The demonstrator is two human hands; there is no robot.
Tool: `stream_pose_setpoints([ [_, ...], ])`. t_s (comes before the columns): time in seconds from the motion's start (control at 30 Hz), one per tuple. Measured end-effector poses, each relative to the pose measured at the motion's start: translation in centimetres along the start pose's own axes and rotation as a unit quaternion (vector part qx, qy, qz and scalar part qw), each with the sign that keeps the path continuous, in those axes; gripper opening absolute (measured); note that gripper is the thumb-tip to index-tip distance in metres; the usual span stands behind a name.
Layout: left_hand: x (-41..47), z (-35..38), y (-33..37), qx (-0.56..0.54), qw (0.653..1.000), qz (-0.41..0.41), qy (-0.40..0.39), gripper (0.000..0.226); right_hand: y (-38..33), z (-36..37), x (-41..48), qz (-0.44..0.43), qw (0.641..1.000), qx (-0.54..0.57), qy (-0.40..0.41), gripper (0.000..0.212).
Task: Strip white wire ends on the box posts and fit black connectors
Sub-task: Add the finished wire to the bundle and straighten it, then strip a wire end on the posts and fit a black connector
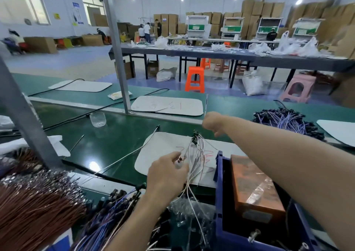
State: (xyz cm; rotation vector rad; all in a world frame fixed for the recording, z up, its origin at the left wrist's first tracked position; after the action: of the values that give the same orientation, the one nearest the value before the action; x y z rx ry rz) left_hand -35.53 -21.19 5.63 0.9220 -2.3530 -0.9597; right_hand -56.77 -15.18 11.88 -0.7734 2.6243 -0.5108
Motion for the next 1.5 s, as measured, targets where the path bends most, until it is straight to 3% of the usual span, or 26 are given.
stream_pose_setpoints([
  [0.17,-2.4,-3.6,-2.4,0.031,0.999,0.003,0.037,0.023,-1.9,0.4,-3.1,-0.049,0.997,-0.026,-0.060,0.033],
  [0.3,-4.9,-5.6,-3.9,0.087,0.996,-0.022,0.021,0.017,-5.7,2.8,-9.5,-0.129,0.985,-0.072,-0.090,0.029],
  [0.47,-9.7,-8.8,-5.5,0.135,0.989,-0.015,0.066,0.015,-9.5,9.2,-19.1,-0.229,0.944,-0.179,-0.156,0.029],
  [0.63,-15.5,-12.1,-9.0,0.087,0.989,-0.031,0.117,0.013,-10.8,16.0,-23.6,-0.283,0.903,-0.273,-0.175,0.034],
  [0.8,-18.3,-10.1,-11.4,0.137,0.989,-0.057,0.018,0.013,-10.1,20.1,-24.9,-0.291,0.917,-0.252,-0.105,0.037],
  [1.0,-19.7,-8.5,-9.9,0.250,0.967,-0.003,0.049,0.022,-8.2,21.9,-25.8,-0.289,0.941,-0.174,-0.012,0.019],
  [1.13,-20.0,-8.7,-10.3,0.182,0.981,-0.020,0.070,0.034,-7.9,22.0,-26.9,-0.312,0.935,-0.164,0.033,0.019],
  [1.3,-19.9,-9.2,-11.4,0.007,0.996,-0.058,0.072,0.026,-7.4,20.8,-27.6,-0.319,0.935,-0.133,0.080,0.020],
  [1.4,-20.6,-10.1,-11.2,0.004,0.990,-0.053,0.128,0.021,-6.7,19.8,-28.0,-0.303,0.942,-0.104,0.100,0.024],
  [1.5,-21.1,-10.0,-10.9,0.058,0.987,-0.071,0.132,0.024,-6.0,18.5,-28.5,-0.285,0.951,-0.069,0.100,0.025],
])
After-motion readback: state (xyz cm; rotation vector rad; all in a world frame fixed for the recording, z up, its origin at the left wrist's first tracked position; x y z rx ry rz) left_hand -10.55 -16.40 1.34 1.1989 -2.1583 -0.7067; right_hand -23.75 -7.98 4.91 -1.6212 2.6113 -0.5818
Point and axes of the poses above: each hand's wrist, its own x-axis towards the middle knuckle, its own z-axis out of the palm, y = z × x, the point moved 8 cm from there along x, towards the middle knuckle, and after that the axes turned 2 degrees about y, right-handed, at the moved point
